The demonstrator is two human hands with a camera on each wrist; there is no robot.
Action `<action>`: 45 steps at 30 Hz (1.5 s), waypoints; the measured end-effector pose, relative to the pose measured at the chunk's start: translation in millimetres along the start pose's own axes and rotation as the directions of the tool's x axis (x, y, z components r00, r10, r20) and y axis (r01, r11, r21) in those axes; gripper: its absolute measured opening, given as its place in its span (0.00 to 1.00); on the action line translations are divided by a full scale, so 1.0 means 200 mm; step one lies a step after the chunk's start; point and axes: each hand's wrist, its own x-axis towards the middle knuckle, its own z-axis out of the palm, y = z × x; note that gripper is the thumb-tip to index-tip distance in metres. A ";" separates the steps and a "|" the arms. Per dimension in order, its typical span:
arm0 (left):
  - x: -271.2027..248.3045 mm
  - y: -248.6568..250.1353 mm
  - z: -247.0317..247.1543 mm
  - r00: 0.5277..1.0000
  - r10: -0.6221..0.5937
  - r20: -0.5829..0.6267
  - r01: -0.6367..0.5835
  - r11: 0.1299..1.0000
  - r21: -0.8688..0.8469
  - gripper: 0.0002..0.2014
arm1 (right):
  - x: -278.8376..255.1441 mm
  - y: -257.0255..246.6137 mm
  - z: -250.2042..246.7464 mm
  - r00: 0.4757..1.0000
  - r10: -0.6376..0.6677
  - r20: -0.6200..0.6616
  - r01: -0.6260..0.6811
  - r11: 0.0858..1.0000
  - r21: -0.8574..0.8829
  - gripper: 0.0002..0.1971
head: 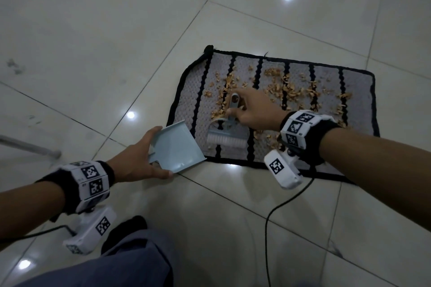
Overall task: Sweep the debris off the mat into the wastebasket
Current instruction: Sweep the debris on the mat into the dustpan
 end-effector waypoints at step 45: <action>0.17 0.19 0.09 0.990 0.102 -0.095 -0.105 0.994 -0.026 0.60 | 0.29 0.30 -0.31 0.836 0.025 -0.548 -0.111 0.986 -0.125 0.11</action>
